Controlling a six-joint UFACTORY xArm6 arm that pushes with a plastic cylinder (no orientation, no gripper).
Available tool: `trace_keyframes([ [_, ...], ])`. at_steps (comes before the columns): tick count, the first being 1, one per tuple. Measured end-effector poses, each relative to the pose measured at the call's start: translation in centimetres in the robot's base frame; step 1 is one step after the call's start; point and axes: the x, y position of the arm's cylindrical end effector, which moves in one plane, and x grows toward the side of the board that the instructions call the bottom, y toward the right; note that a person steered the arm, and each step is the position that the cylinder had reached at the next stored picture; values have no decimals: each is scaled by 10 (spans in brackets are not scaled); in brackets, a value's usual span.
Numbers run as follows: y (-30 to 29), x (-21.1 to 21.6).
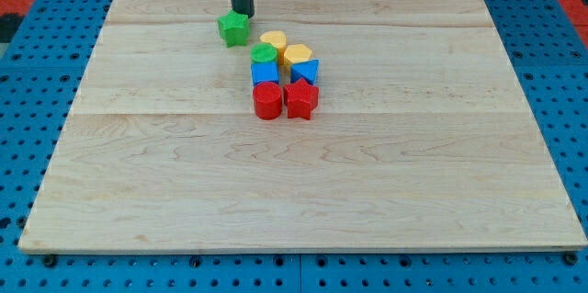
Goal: Nudge the green star right a bit
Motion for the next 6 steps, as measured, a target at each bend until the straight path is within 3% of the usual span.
trace_keyframes([
  [1, -14, 24],
  [2, -14, 30],
  [4, -67, 33],
  [5, -60, 77],
  [6, -65, 63],
])
